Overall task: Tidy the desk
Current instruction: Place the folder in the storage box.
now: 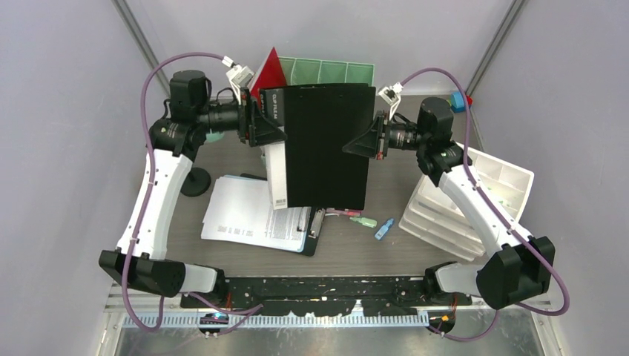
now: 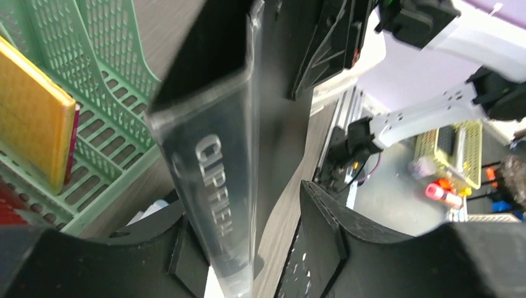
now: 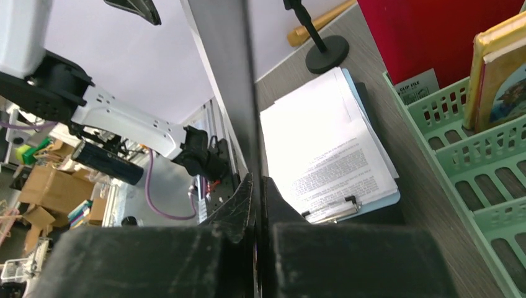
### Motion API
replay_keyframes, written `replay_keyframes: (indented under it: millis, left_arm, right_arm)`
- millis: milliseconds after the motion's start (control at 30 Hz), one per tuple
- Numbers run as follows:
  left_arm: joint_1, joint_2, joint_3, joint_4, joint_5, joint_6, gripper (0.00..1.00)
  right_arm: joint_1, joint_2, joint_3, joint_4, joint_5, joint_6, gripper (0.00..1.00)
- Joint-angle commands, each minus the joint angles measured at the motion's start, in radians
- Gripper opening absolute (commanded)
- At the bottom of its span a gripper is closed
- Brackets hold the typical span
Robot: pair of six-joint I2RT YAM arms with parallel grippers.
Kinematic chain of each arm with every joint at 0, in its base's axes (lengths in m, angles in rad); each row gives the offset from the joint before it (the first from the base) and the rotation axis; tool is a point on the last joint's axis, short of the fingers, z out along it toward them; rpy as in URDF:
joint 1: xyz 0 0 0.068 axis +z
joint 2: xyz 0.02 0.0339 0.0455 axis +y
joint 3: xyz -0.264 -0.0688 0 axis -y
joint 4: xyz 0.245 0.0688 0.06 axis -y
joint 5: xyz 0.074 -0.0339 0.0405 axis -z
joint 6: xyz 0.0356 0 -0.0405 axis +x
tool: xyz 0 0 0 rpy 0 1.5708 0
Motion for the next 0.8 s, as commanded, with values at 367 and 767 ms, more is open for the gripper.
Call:
replay_keyframes:
  millis: [367,767]
  left_arm:
    - [-0.033,0.054,0.046,-0.254,0.016,0.262,0.01]
    - [-0.03,-0.034,0.001,0.071,-0.238,-0.013,0.0]
  right_arm:
    - [-0.006,-0.039,0.047,-0.044,-0.007,-0.05,0.0]
    - [-0.039,-0.057,0.164,-0.287,0.255,-0.175,0.82]
